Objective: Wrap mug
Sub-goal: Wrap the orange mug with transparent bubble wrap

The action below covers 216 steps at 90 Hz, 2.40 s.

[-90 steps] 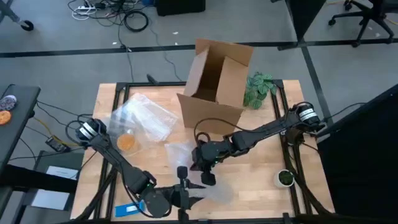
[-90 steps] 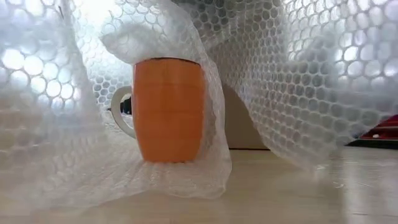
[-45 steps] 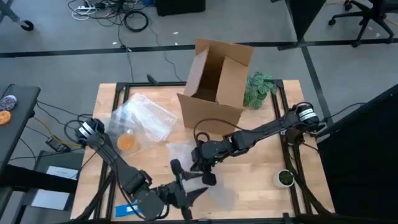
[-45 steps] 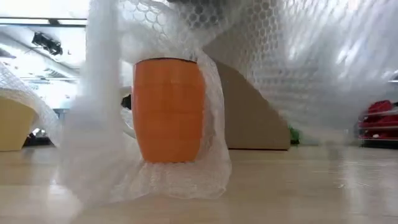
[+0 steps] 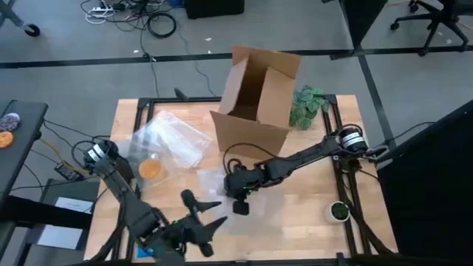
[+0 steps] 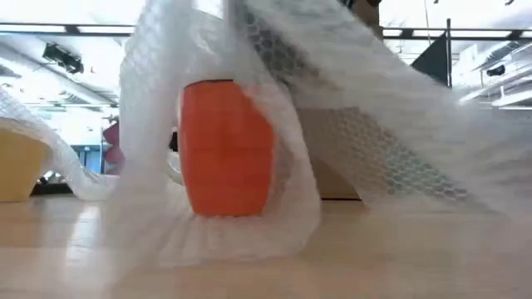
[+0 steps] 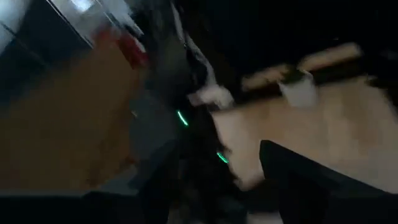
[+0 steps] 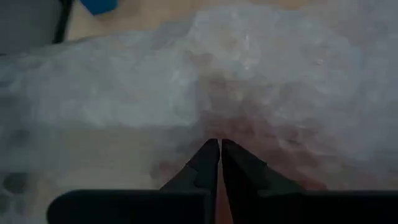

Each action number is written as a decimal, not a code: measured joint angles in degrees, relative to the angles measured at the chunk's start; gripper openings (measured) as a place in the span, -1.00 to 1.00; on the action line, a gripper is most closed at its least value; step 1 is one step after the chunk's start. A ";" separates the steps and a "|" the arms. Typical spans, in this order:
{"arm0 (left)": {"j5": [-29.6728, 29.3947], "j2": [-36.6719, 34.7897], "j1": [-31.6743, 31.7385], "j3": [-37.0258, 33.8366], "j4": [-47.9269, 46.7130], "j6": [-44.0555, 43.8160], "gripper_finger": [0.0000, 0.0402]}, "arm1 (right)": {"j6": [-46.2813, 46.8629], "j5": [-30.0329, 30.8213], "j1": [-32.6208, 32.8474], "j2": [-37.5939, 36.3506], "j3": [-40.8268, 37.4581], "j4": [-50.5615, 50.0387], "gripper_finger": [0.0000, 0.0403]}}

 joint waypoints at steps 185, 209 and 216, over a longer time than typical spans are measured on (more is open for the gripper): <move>26.16 -7.49 8.15 -12.23 -21.93 -18.89 0.04 | -8.40 -0.88 -2.92 7.38 25.94 -32.07 -1.00; 17.36 -13.52 0.85 -17.47 -23.41 -32.00 0.04 | -7.09 -4.07 -3.75 7.52 18.21 -23.98 -1.00; 17.14 -13.48 0.03 -21.05 -22.68 -36.66 0.04 | -5.71 -5.52 -4.57 7.40 15.83 -21.59 -1.00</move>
